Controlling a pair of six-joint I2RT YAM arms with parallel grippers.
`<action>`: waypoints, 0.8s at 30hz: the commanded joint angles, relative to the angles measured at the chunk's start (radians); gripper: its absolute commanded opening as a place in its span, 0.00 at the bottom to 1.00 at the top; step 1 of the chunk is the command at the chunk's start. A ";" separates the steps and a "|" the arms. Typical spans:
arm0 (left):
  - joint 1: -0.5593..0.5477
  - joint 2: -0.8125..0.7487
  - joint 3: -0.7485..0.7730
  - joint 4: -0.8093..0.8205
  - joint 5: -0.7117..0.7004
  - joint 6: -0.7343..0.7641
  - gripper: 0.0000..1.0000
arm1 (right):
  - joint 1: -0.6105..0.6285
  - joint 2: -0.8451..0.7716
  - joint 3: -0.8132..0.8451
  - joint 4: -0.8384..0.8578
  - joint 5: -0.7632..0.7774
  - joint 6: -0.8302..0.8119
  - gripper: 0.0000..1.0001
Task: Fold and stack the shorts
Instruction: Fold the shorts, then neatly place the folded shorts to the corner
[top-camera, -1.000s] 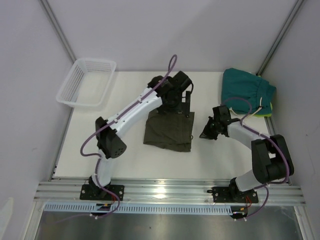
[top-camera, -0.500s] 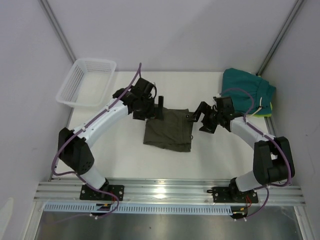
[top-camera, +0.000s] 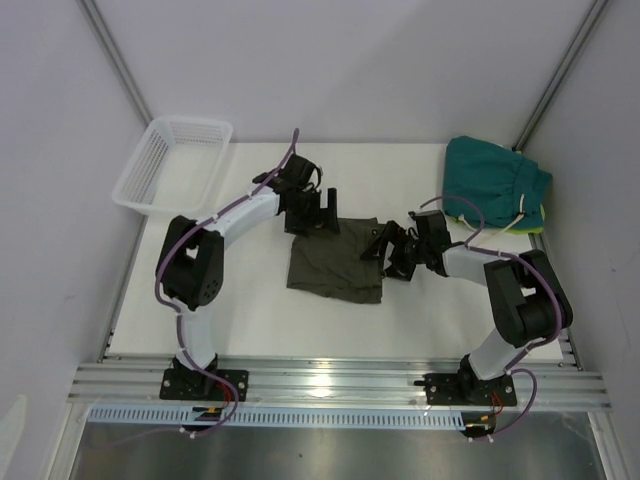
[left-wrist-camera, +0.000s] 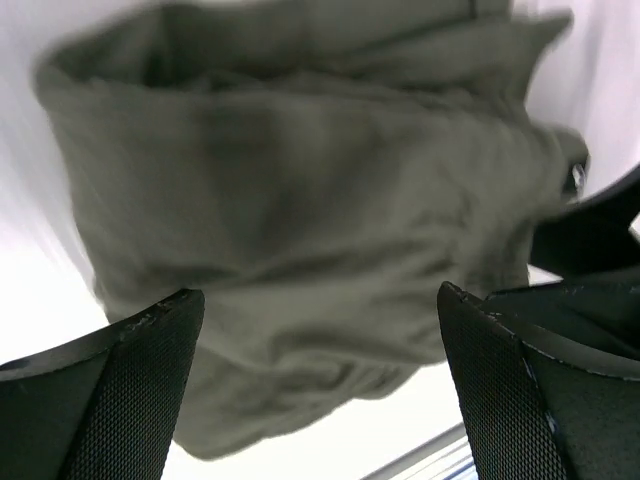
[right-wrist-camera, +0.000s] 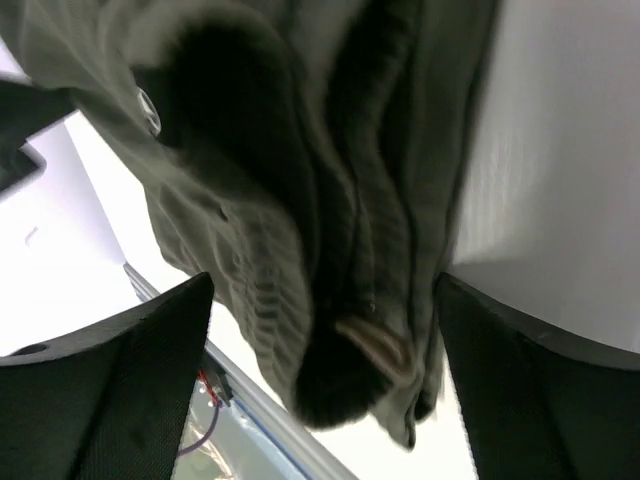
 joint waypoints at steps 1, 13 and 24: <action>0.031 0.059 0.106 0.096 0.066 -0.002 0.99 | 0.008 0.081 -0.002 0.112 0.029 -0.001 0.90; 0.091 0.355 0.348 -0.133 0.120 -0.103 0.99 | 0.041 0.156 -0.054 0.243 0.017 0.062 0.77; 0.090 0.121 0.338 -0.150 0.114 -0.081 0.99 | 0.078 0.216 -0.077 0.359 0.017 0.116 0.75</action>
